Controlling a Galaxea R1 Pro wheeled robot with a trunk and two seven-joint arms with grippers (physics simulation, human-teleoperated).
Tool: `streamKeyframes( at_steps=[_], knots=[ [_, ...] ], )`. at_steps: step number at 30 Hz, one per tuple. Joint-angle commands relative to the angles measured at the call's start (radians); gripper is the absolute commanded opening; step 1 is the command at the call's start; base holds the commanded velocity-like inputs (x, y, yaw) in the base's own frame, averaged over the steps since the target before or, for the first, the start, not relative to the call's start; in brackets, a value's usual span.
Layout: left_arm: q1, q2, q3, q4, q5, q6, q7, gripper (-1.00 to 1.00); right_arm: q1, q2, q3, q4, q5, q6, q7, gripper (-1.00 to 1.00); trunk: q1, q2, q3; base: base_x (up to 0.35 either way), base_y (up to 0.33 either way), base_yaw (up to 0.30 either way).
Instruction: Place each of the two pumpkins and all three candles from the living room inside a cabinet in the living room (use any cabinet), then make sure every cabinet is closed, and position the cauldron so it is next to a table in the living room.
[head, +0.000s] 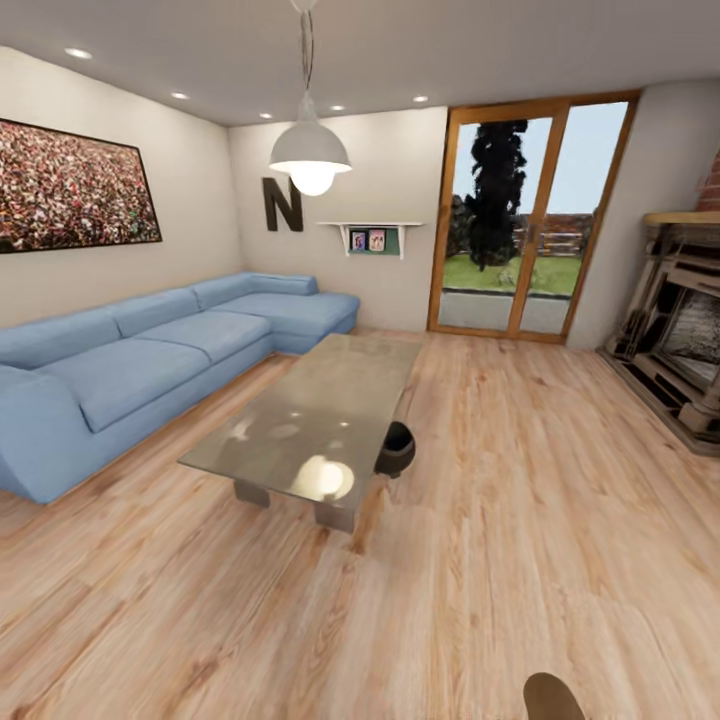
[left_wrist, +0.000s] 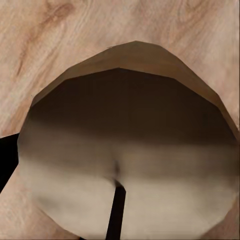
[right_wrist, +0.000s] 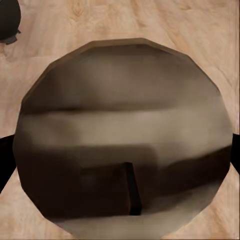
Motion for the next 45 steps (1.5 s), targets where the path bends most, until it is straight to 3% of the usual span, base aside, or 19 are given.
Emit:
streamKeyframes(
  at_steps=[1,10,25,45],
  knots=[
    [-0.002,0.000,-0.009,-0.003,0.004,-0.004,0.001,-1.00,-0.001,0.000,0.001,0.000,0.005,0.006,-0.003,-1.00,0.000,-0.001,-0.001,0.072,-0.342,-0.297],
    [-0.002,-0.022,-0.009,-0.002,0.004,0.001,-0.016,-1.00,-0.001,0.006,0.011,0.002,0.013,0.020,0.004,-1.00,0.000,-0.001,-0.001,0.185,-0.288,-0.299],
    [-0.002,-0.023,-0.009,-0.002,0.004,-0.002,-0.016,-1.00,-0.001,0.007,0.011,0.005,0.012,0.021,0.001,-1.00,0.000,-0.001,-0.001,0.295,-0.109,-0.289],
    [-0.002,-0.020,-0.009,-0.002,0.004,-0.008,-0.016,-1.00,-0.001,0.007,0.010,0.003,0.013,0.018,0.002,-1.00,0.000,-0.001,-0.001,0.242,-0.222,-0.023]
  ],
)
